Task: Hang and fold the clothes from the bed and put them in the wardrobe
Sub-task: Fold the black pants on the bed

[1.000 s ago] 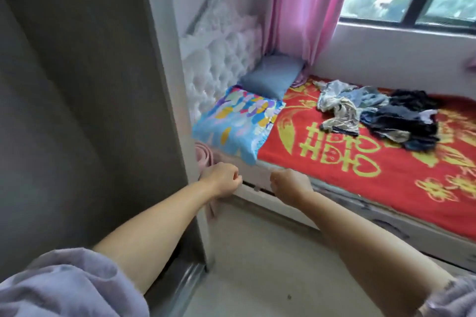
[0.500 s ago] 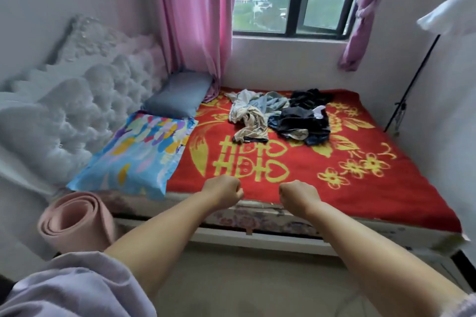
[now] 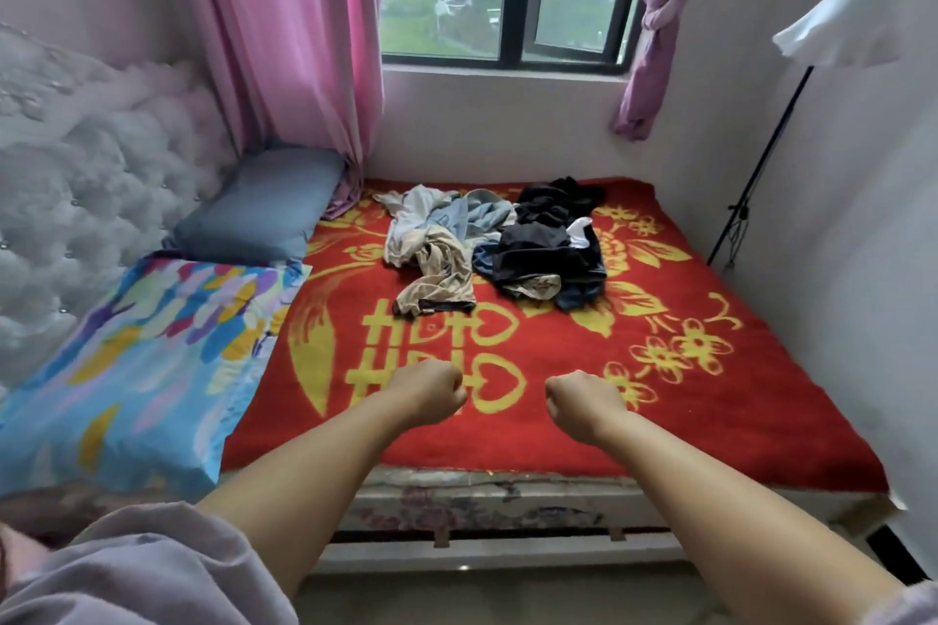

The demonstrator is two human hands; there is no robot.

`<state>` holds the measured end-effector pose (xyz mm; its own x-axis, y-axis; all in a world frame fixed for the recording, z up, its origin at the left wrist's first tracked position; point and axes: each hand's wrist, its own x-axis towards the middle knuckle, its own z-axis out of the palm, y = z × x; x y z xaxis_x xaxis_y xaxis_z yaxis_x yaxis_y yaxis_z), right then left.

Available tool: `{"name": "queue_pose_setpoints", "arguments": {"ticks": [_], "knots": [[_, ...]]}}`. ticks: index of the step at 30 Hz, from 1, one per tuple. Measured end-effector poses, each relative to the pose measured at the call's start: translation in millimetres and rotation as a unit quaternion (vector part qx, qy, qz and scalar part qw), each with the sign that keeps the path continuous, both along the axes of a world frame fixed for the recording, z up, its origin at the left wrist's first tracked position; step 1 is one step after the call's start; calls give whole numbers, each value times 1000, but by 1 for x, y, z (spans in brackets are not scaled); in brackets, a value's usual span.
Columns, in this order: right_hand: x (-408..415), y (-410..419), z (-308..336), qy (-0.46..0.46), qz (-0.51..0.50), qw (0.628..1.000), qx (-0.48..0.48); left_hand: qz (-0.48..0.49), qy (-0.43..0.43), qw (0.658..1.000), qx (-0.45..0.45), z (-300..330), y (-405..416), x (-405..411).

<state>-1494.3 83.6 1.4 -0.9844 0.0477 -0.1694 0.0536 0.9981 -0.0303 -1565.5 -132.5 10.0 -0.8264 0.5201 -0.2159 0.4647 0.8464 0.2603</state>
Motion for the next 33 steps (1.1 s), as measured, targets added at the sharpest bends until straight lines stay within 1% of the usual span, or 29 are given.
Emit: {"name": "queue_pose_setpoints", "arguments": {"ticks": [3,7,11,15,18,22,26,29,31,33], "knots": [[-50,26,-4,-6,-34,999,-3,-28,-8,999,-30,-6,26,-59],[-99,61,-19,-8,-75,997,-15,-77,1,994,-75,-10,65,-127],[-126,106,-54,-56,-98,993,-27,-111,-37,988,-102,-37,116,-164],[-164,164,-90,-96,-119,987,-43,-120,-67,984,-112,-70,174,-199],[-203,211,-123,-126,-116,984,-56,-95,-95,986,-104,-100,218,-232],[-274,276,-185,-152,-108,979,-87,-38,-136,986,-84,-152,277,-293],[-349,316,-256,-161,-123,972,-122,-11,-144,987,-62,-200,325,-355],[-401,322,-314,-155,-152,965,-149,-28,-130,988,-84,-237,350,-399],[-429,317,-347,-130,-161,964,-166,-45,-123,986,-105,-262,362,-425],[-449,312,-379,-123,-157,960,-196,-43,-106,989,-98,-285,373,-454]]}}
